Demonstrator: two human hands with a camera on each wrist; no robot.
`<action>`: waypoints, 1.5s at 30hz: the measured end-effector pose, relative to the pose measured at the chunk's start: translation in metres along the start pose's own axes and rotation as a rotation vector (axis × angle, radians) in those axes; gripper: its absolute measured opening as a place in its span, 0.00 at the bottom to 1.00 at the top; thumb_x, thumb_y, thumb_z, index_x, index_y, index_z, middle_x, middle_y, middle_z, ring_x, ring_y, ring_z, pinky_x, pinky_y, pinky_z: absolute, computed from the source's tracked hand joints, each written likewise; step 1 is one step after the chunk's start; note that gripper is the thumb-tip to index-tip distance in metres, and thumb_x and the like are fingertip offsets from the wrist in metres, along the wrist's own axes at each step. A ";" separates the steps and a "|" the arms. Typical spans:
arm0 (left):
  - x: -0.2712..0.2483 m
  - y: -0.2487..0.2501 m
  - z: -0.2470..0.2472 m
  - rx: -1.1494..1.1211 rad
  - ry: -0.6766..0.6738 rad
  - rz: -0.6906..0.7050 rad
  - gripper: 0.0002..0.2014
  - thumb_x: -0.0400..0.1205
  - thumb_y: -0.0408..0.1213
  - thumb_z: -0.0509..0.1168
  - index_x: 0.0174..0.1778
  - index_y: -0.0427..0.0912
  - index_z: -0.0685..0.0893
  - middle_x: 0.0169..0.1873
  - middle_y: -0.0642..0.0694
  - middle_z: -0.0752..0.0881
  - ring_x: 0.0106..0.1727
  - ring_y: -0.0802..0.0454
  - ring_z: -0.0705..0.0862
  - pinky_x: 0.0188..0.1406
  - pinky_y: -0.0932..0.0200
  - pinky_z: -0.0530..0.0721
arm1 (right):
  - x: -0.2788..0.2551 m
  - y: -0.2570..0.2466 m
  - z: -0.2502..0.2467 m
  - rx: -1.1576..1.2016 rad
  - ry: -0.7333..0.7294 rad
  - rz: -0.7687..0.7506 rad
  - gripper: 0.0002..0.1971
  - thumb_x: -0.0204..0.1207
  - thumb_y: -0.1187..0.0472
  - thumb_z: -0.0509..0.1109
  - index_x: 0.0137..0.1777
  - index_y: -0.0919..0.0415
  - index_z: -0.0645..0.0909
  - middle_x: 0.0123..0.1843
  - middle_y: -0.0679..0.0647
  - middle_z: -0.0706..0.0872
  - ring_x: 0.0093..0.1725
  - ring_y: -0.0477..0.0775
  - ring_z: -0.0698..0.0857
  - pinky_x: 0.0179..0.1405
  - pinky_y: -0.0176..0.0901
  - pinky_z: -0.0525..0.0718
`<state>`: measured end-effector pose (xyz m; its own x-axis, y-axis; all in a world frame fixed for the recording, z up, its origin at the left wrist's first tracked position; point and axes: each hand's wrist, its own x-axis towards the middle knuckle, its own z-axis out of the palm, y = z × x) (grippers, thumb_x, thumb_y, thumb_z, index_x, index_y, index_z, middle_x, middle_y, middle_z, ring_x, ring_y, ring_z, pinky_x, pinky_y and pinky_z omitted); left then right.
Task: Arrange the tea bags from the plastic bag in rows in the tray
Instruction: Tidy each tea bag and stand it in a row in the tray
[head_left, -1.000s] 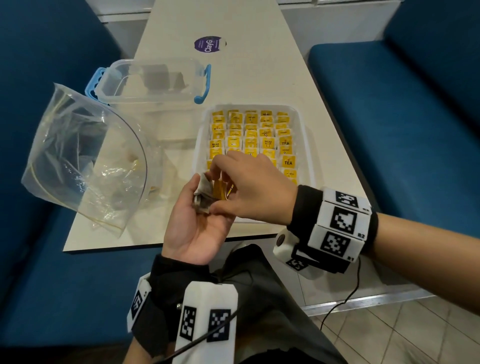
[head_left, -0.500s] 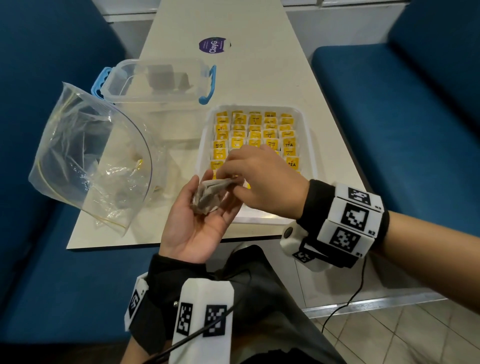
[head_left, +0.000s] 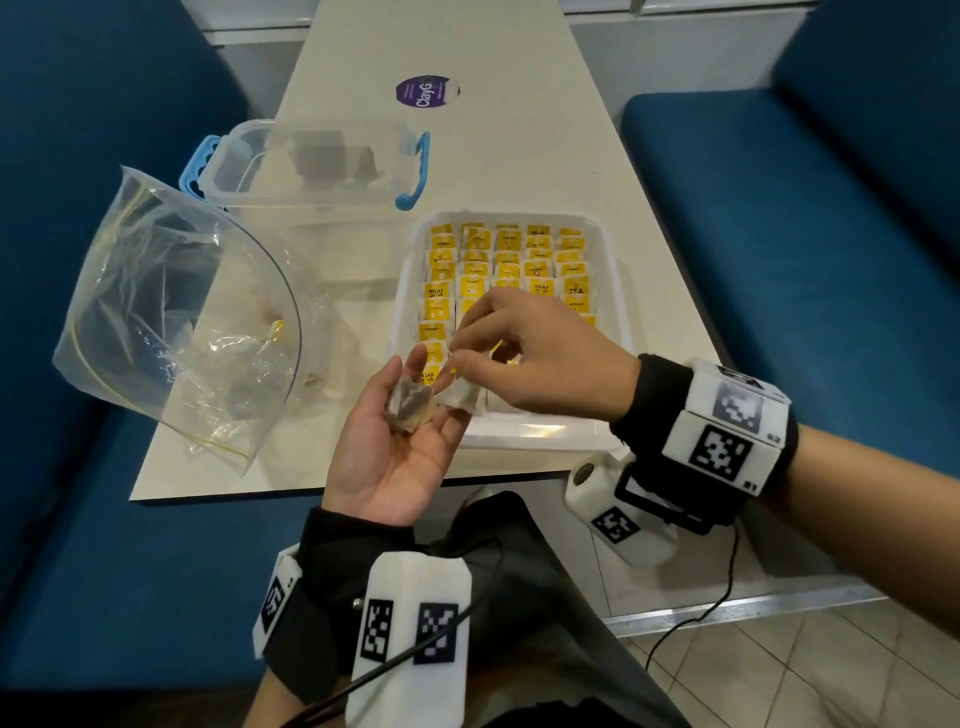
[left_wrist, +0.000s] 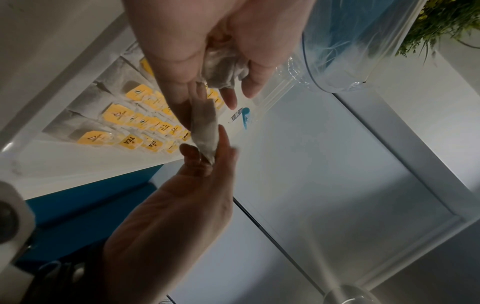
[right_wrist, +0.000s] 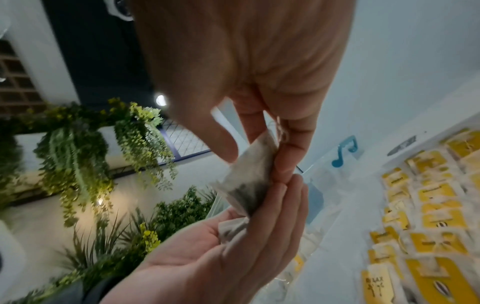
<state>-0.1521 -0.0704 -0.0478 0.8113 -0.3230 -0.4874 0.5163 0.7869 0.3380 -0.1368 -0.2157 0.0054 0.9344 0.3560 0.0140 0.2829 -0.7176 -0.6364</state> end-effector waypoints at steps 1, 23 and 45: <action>0.000 0.000 0.000 -0.010 -0.002 -0.004 0.10 0.84 0.42 0.59 0.48 0.40 0.83 0.51 0.33 0.88 0.44 0.41 0.91 0.47 0.47 0.88 | 0.001 0.000 -0.001 -0.015 -0.002 -0.004 0.12 0.75 0.56 0.69 0.54 0.60 0.86 0.54 0.53 0.82 0.49 0.48 0.80 0.45 0.28 0.75; -0.004 0.003 -0.003 -0.057 0.031 0.009 0.08 0.73 0.39 0.64 0.45 0.40 0.83 0.54 0.32 0.87 0.55 0.42 0.87 0.51 0.43 0.85 | 0.008 -0.004 -0.024 0.261 0.106 0.148 0.08 0.66 0.70 0.78 0.42 0.64 0.81 0.44 0.61 0.86 0.34 0.56 0.86 0.32 0.47 0.89; -0.008 0.011 -0.010 -0.112 0.035 0.013 0.08 0.74 0.38 0.64 0.46 0.40 0.82 0.51 0.33 0.87 0.54 0.42 0.88 0.51 0.46 0.86 | 0.020 0.008 -0.025 0.066 0.056 0.108 0.06 0.74 0.67 0.71 0.49 0.65 0.86 0.44 0.55 0.87 0.41 0.46 0.83 0.49 0.39 0.82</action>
<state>-0.1557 -0.0538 -0.0480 0.8064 -0.2958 -0.5122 0.4707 0.8452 0.2530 -0.1100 -0.2296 0.0201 0.9698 0.2435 -0.0161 0.1665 -0.7083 -0.6861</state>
